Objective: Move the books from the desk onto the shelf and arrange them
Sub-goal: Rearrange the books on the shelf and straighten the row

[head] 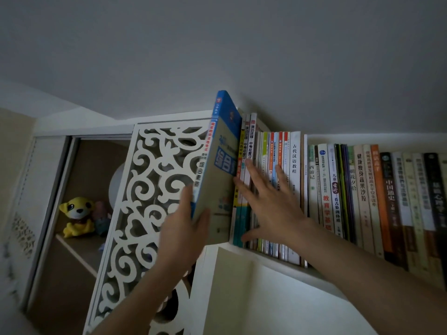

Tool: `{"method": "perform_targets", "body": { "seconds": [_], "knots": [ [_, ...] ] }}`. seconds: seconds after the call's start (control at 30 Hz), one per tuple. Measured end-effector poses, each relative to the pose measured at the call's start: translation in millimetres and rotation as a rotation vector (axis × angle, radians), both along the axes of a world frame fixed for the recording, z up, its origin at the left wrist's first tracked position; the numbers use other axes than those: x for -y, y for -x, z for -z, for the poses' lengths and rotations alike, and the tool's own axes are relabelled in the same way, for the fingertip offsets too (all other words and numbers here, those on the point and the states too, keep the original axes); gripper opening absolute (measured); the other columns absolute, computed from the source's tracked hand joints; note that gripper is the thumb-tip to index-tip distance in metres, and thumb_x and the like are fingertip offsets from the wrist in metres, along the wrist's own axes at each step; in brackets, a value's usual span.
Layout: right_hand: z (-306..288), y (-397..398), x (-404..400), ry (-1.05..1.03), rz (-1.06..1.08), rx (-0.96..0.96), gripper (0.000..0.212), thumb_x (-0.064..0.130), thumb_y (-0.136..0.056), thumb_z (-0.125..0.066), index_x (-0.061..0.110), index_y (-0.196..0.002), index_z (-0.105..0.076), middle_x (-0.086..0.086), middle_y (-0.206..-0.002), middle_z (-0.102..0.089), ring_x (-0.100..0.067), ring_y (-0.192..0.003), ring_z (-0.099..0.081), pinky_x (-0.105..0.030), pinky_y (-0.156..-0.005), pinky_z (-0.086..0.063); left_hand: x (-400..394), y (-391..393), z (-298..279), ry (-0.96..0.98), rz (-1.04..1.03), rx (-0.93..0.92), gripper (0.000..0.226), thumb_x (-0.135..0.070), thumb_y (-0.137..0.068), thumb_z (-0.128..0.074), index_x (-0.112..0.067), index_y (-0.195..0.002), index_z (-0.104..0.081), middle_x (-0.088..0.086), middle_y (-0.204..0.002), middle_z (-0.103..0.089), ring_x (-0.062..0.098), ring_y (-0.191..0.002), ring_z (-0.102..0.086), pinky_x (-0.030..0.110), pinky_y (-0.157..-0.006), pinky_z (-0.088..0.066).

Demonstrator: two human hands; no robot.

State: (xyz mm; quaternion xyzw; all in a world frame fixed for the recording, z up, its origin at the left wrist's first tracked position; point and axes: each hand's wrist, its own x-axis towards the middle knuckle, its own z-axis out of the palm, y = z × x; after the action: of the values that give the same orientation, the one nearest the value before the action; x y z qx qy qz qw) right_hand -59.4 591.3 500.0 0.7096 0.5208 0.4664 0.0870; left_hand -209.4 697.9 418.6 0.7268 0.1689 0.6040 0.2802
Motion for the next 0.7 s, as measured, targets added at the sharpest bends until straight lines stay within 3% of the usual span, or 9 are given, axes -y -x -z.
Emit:
{"method": "perform_targets", "body": {
  "seconds": [0.23, 0.47, 0.6, 0.7],
  "knots": [
    [0.8, -6.0, 4.6, -0.022, -0.056, 0.01, 0.13, 0.086, -0.062, -0.058, 0.026, -0.155, 0.009, -0.01, -0.157, 0.034, -0.026, -0.15, 0.014, -0.058, -0.118, 0.005, 13.2, 72.5, 11.7, -0.044, -0.029, 0.128, 0.034, -0.026, -0.092, -0.06, -0.04, -0.112, -0.037, -0.018, -0.094, -0.058, 0.009, -0.073, -0.065, 0.025, -0.042, -0.055],
    [6.5, -5.3, 8.0, -0.013, -0.076, -0.026, 0.121, 0.081, -0.072, -0.054, 0.023, -0.154, 0.013, -0.01, -0.159, 0.028, -0.021, -0.149, 0.016, -0.052, -0.12, 0.01, 9.8, 99.8, 18.8, 0.061, 0.15, 0.252, 0.038, -0.018, -0.088, -0.066, -0.049, -0.104, -0.051, -0.013, -0.097, -0.068, 0.016, -0.087, -0.07, 0.041, -0.065, -0.061],
    [5.4, -0.1, 18.9, -0.054, -0.149, -0.11, 0.092, 0.055, -0.09, -0.053, 0.016, -0.156, -0.002, -0.009, -0.164, 0.006, -0.022, -0.151, 0.006, -0.047, -0.121, 0.009, 12.4, 100.5, 18.0, 0.106, 0.268, 0.3, 0.038, -0.011, -0.088, -0.064, -0.041, -0.107, -0.053, -0.015, -0.096, -0.07, 0.012, -0.083, -0.072, 0.026, -0.056, -0.059],
    [3.0, 3.3, 39.8, -0.143, -0.287, -0.21, 0.06, 0.026, -0.097, -0.049, 0.015, -0.152, -0.028, -0.007, -0.163, -0.015, -0.023, -0.151, -0.008, -0.039, -0.121, -0.001, 18.6, 96.3, 22.0, 0.23, 0.392, 0.342, 0.036, -0.011, -0.085, -0.065, -0.034, -0.112, -0.056, -0.004, -0.097, -0.071, 0.02, -0.084, -0.073, 0.032, -0.056, -0.06]
  ]
}}
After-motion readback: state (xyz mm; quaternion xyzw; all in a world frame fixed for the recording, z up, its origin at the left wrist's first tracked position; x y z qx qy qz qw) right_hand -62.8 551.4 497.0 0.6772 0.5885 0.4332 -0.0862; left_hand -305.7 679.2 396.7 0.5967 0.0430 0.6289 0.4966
